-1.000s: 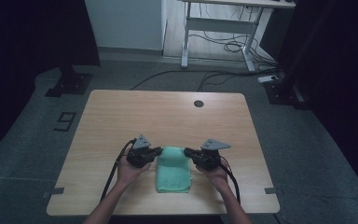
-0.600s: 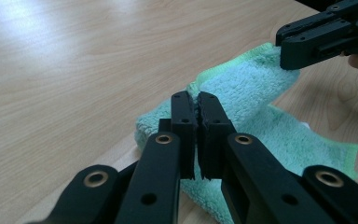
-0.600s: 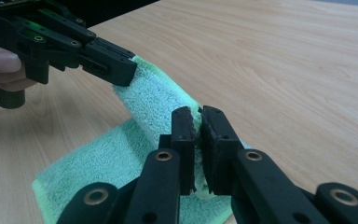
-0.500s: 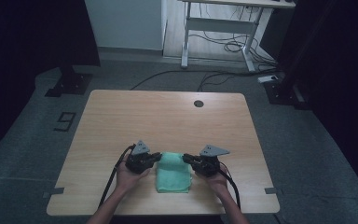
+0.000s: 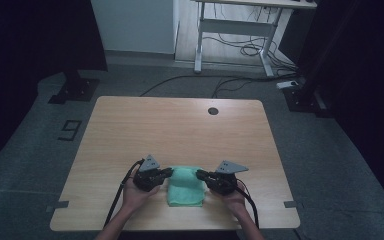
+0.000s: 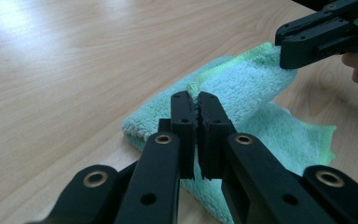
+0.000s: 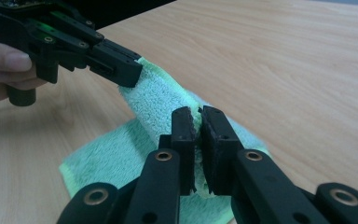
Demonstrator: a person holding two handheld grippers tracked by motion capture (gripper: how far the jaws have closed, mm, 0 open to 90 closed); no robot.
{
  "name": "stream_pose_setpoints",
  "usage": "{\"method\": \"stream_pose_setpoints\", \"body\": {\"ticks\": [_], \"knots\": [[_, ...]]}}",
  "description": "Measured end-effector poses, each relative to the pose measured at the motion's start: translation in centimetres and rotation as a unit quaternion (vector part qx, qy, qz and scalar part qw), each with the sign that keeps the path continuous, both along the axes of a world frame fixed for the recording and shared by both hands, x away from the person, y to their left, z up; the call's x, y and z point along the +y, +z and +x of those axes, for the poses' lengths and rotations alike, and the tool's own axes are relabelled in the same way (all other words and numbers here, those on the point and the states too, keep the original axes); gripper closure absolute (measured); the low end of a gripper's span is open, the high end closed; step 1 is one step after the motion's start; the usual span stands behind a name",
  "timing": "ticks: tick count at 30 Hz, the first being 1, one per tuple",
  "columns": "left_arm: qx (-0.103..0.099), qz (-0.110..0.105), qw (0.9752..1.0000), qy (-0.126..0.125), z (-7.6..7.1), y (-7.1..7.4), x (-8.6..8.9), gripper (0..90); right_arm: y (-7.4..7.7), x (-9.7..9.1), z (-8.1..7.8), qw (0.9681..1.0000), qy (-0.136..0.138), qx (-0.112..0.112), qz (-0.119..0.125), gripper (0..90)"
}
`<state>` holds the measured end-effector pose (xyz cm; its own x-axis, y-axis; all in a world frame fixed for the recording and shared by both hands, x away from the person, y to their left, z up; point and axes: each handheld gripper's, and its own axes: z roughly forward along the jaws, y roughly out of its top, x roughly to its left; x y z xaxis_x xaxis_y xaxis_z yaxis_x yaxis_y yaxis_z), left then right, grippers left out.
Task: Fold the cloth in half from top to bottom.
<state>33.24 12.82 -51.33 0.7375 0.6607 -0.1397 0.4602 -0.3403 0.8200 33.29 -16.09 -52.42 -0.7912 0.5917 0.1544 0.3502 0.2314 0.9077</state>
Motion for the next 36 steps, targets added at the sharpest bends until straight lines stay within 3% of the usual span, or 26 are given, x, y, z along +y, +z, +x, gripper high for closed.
{"method": "stream_pose_setpoints", "body": {"ticks": [25, 31, 36], "knots": [[0.011, -0.003, 0.9999, -0.010, -1.5, -0.6, -0.3, 86.2, -0.6, -0.5, -1.6, 0.9999, 0.012, 0.011, -0.005, 83.1], [0.016, 0.013, 0.9996, -0.016, -2.1, -1.2, -0.5, 86.1, -1.0, -0.5, -2.0, 0.9996, 0.018, 0.019, -0.011, 83.0], [0.020, 0.013, 0.9995, -0.019, -2.5, -1.6, -0.5, 85.9, -1.6, -0.5, -2.4, 0.9992, 0.026, 0.024, -0.018, 82.9]]}}
